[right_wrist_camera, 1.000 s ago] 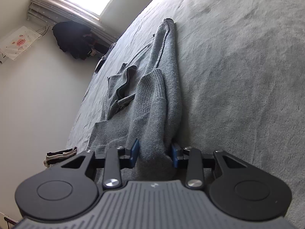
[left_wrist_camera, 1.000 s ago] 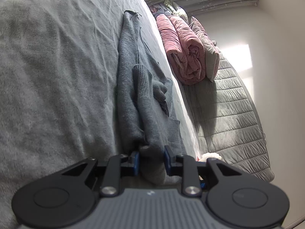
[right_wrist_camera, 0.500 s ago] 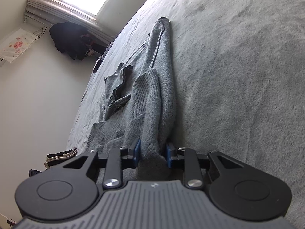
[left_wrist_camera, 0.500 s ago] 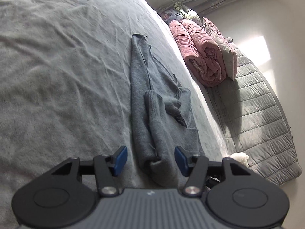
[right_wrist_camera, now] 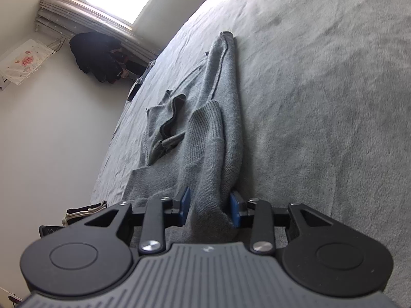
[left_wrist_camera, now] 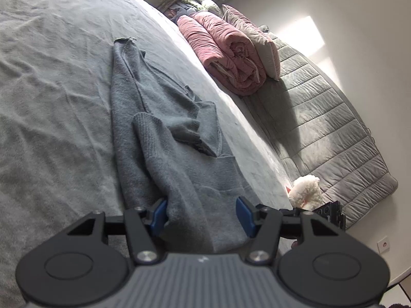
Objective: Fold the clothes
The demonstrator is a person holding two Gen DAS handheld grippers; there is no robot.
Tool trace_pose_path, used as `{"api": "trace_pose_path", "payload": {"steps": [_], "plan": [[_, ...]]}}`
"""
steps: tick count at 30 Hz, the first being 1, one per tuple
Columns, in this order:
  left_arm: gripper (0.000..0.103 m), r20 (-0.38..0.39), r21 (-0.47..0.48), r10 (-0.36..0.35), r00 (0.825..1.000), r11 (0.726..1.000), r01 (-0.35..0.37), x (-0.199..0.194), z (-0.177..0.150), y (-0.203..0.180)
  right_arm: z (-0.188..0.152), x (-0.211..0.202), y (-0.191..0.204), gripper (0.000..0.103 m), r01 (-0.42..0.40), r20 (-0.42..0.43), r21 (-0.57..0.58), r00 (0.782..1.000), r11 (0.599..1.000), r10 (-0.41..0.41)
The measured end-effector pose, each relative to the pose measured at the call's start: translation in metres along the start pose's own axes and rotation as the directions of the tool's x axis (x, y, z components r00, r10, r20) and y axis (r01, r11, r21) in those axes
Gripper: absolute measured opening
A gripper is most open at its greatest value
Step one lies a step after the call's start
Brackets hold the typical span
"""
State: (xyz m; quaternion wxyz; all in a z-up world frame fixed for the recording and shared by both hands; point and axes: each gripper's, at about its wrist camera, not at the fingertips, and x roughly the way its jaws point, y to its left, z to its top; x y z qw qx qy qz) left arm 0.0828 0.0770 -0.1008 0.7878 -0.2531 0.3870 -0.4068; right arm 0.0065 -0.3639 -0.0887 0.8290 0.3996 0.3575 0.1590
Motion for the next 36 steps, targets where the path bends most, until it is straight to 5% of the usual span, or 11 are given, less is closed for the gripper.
{"api": "trace_pose_path", "payload": {"steps": [10, 18, 24, 29, 36], "plan": [[0.057, -0.132, 0.301, 0.104, 0.986, 0.952, -0.060, 0.001, -0.013, -0.020, 0.006, -0.013, 0.036, 0.037, -0.009, 0.070, -0.124, 0.997, 0.992, 0.017], [0.057, -0.275, 0.424, 0.175, 0.946, 0.905, -0.044, -0.009, -0.029, -0.028, 0.012, -0.006, 0.048, 0.037, 0.048, 0.115, -0.164, 0.993, 0.985, -0.029], [0.060, -0.177, 0.292, 0.126, 0.976, 0.954, -0.071, -0.039, -0.015, -0.012, 0.011, 0.000, 0.047, 0.037, 0.107, 0.086, -0.181, 0.992, 0.978, -0.093], [0.059, -0.109, 0.283, 0.104, 0.989, 0.957, -0.069, -0.045, -0.011, -0.013, -0.003, 0.005, 0.060, 0.037, 0.088, 0.043, -0.271, 0.996, 0.958, -0.079], [0.059, 0.016, 0.168, 0.111, 0.994, 0.979, -0.112, -0.058, 0.005, -0.009, -0.045, 0.045, 0.114, 0.037, 0.003, -0.062, -0.511, 0.997, 0.860, -0.041]]}}
